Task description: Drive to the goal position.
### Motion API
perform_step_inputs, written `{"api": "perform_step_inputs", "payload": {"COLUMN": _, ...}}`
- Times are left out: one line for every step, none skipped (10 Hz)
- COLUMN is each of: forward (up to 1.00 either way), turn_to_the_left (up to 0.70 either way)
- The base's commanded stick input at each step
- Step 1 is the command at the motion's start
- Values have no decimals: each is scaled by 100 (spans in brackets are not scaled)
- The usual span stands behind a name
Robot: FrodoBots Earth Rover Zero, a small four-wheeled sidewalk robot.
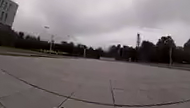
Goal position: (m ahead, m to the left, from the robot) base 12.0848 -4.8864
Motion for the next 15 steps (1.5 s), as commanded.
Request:
{"api": "perform_step_inputs", "payload": {"forward": 70, "turn_to_the_left": 0}}
{"api": "perform_step_inputs", "payload": {"forward": 70, "turn_to_the_left": 0}}
{"api": "perform_step_inputs", "payload": {"forward": 70, "turn_to_the_left": 0}}
{"api": "perform_step_inputs", "payload": {"forward": 70, "turn_to_the_left": 0}}
{"api": "perform_step_inputs", "payload": {"forward": 70, "turn_to_the_left": 0}}
{"api": "perform_step_inputs", "payload": {"forward": 70, "turn_to_the_left": 0}}
{"api": "perform_step_inputs", "payload": {"forward": 70, "turn_to_the_left": 0}}
{"api": "perform_step_inputs", "payload": {"forward": 70, "turn_to_the_left": 0}}
{"api": "perform_step_inputs", "payload": {"forward": 70, "turn_to_the_left": 0}}
{"api": "perform_step_inputs", "payload": {"forward": 70, "turn_to_the_left": 0}}
{"api": "perform_step_inputs", "payload": {"forward": 70, "turn_to_the_left": 0}}
{"api": "perform_step_inputs", "payload": {"forward": 70, "turn_to_the_left": 0}}
{"api": "perform_step_inputs", "payload": {"forward": 70, "turn_to_the_left": 0}}
{"api": "perform_step_inputs", "payload": {"forward": 70, "turn_to_the_left": 0}}
{"api": "perform_step_inputs", "payload": {"forward": 70, "turn_to_the_left": 0}}
